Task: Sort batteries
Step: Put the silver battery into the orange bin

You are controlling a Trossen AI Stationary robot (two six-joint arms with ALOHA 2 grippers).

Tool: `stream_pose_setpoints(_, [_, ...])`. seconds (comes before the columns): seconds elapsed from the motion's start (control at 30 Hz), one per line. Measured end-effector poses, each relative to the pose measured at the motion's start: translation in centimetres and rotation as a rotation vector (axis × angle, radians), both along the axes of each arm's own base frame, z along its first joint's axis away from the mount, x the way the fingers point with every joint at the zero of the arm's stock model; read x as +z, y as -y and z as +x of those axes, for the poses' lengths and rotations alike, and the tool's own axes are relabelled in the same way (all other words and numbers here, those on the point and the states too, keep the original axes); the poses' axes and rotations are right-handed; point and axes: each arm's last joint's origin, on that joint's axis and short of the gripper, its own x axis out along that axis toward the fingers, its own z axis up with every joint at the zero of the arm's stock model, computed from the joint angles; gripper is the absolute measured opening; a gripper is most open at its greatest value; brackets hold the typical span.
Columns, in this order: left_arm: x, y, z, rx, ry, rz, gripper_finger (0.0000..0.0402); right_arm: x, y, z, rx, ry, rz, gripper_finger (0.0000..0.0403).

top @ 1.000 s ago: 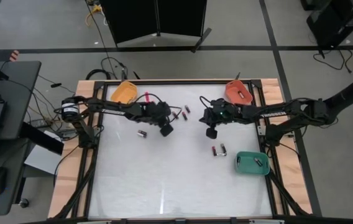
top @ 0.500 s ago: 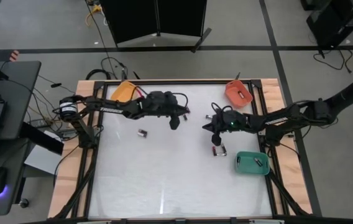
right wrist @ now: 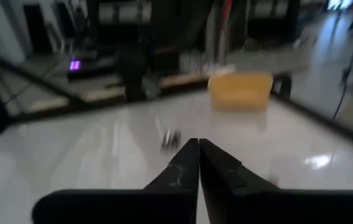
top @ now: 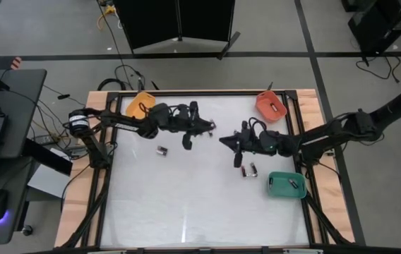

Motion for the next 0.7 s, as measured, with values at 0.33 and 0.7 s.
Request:
stream_pose_setpoints(0.33, [1.2, 0.8, 0.6, -0.068, 0.044, 0.027, 0.0046, 3.9, -1.7, 1.7, -0.066, 0.099, -0.084, 0.0145])
stream_pose_setpoints(0.7, [2.4, 1.4, 1.2, -0.088, 0.085, 0.062, 0.0046, 4.1, -1.7, 1.8, -0.065, 0.106, -0.085, 0.0178])
